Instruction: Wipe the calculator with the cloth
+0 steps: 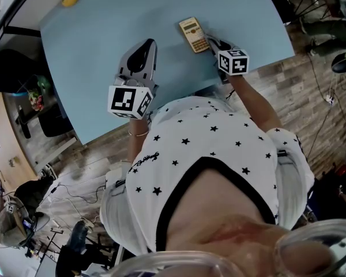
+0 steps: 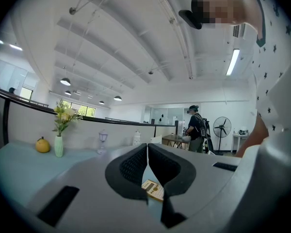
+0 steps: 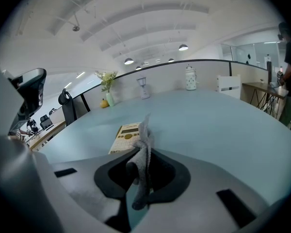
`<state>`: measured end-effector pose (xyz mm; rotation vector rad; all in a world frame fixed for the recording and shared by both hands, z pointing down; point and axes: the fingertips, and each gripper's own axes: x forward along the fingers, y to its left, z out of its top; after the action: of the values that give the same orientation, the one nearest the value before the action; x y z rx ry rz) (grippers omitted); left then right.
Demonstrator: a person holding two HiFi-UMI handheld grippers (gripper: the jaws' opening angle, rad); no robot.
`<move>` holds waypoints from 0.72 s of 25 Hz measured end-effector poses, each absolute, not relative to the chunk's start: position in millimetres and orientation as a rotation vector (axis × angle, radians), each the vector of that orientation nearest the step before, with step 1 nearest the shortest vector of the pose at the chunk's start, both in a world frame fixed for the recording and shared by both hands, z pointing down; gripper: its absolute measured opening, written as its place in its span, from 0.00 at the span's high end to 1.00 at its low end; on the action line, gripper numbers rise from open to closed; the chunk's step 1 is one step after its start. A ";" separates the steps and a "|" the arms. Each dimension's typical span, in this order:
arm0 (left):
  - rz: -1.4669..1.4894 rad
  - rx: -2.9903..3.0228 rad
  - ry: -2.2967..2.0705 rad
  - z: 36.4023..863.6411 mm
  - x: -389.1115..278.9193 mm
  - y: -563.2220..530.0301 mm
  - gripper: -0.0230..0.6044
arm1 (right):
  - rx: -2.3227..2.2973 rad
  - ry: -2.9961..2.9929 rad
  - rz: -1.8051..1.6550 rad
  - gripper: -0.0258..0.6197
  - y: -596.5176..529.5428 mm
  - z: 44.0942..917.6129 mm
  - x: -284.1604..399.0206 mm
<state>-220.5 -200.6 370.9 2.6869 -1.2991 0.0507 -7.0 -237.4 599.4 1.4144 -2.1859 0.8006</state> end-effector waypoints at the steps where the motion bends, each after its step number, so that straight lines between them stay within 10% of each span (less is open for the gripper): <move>1: 0.051 2.687 -1.298 371.1 -220.1 -200.5 0.91 | 1.413 -2.187 0.800 0.89 -237.5 599.4 -6.9; 18: 0.051 2.663 -1.382 366.9 -232.9 -198.5 0.91 | 1.435 -2.529 0.606 0.89 -274.5 481.5 -42.6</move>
<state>-232.9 -198.5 366.9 2.6628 -1.3819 0.0511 -42.6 -274.5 481.5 1.4350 -2.5286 0.6061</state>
